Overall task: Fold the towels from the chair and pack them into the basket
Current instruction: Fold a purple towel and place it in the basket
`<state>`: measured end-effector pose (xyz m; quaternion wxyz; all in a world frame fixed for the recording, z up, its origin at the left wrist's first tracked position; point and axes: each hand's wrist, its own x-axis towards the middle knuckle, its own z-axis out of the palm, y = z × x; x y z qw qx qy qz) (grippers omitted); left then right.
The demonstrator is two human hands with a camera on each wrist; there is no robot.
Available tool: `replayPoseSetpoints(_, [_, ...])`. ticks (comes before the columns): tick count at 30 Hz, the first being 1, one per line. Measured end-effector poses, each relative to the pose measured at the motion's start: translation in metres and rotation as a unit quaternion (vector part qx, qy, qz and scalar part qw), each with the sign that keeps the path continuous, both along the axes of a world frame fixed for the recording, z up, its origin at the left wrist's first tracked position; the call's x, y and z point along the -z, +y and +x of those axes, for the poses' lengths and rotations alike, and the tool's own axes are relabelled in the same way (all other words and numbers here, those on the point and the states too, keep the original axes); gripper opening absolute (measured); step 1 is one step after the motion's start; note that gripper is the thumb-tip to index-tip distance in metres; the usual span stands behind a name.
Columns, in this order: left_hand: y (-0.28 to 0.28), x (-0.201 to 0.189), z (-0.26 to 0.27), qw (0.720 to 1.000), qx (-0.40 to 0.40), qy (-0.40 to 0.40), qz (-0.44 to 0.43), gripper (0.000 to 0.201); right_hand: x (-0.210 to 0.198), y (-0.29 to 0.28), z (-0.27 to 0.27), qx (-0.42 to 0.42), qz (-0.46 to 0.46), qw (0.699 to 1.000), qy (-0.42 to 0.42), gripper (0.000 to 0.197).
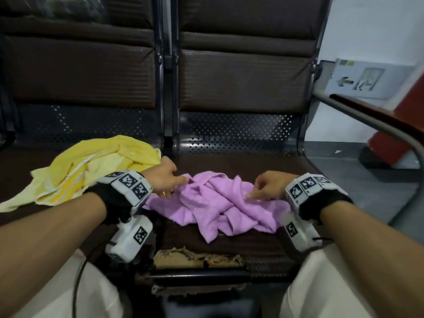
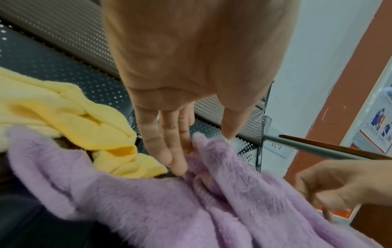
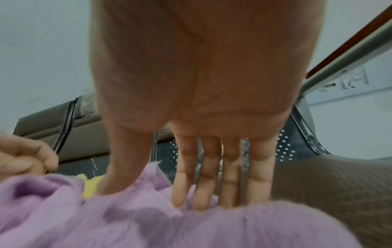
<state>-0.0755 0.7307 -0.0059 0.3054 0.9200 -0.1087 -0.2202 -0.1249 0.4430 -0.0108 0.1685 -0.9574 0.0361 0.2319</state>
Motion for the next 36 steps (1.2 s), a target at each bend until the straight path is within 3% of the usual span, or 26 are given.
replayPoseSetpoints(3, [0.004, 0.001, 0.004, 0.999, 0.004, 0.018, 0.033, 0.043, 0.006, -0.004, -0.003, -0.037, -0.006, 0.997, 0.065, 0.058])
replayPoseSetpoints(5, [0.004, 0.004, 0.003, 0.996, 0.034, 0.061, 0.062, 0.056, 0.008, -0.007, -0.005, -0.053, -0.034, 0.994, 0.094, 0.071])
replayPoseSetpoints(7, [0.003, 0.009, -0.001, 0.989, 0.059, 0.112, 0.082, 0.061, 0.007, -0.009, -0.006, -0.063, -0.054, 0.991, 0.106, 0.063])
replayPoseSetpoints(9, [0.0, 0.014, -0.005, 0.985, 0.068, 0.13, 0.093, 0.045, 0.002, -0.008, -0.007, -0.055, -0.049, 0.995, 0.065, 0.04])
replayPoseSetpoints(12, [-0.005, 0.011, -0.003, 0.994, 0.047, 0.05, 0.089, 0.022, -0.012, -0.001, -0.005, -0.008, -0.007, 0.992, -0.129, 0.024])
replayPoseSetpoints(15, [-0.01, -0.002, 0.004, 0.997, -0.015, -0.032, -0.073, 0.014, -0.026, 0.017, -0.006, 0.026, 0.131, 0.954, -0.268, 0.02])
replayPoseSetpoints(18, [-0.017, -0.02, 0.001, 0.966, -0.038, -0.022, -0.256, 0.011, -0.038, 0.036, -0.004, 0.028, 0.203, 0.927, -0.313, 0.011])
replayPoseSetpoints(19, [-0.018, -0.024, -0.002, 0.955, -0.027, -0.002, -0.294, 0.008, -0.04, 0.042, -0.003, 0.03, 0.228, 0.919, -0.319, 0.017])
replayPoseSetpoints(23, [-0.015, -0.032, -0.015, 0.943, 0.057, 0.018, -0.327, 0.011, -0.046, 0.064, 0.0, -0.066, 0.264, 0.925, -0.266, 0.049])
replayPoseSetpoints(26, [-0.014, -0.035, -0.021, 0.934, 0.103, 0.014, -0.343, 0.013, -0.043, 0.078, -0.001, -0.136, 0.275, 0.938, -0.16, 0.032])
replayPoseSetpoints(28, [-0.011, -0.033, -0.022, 0.929, 0.109, 0.002, -0.354, 0.022, -0.044, 0.081, 0.0, -0.121, 0.288, 0.937, -0.157, 0.015])
replayPoseSetpoints(32, [0.001, -0.03, -0.018, 0.947, 0.067, 0.0, -0.315, 0.028, -0.053, 0.071, 0.007, -0.027, 0.305, 0.914, -0.266, 0.016])
replayPoseSetpoints(36, [0.012, -0.02, -0.008, 0.991, 0.072, -0.055, -0.103, 0.029, -0.056, 0.062, 0.014, 0.095, 0.346, 0.872, -0.333, 0.016])
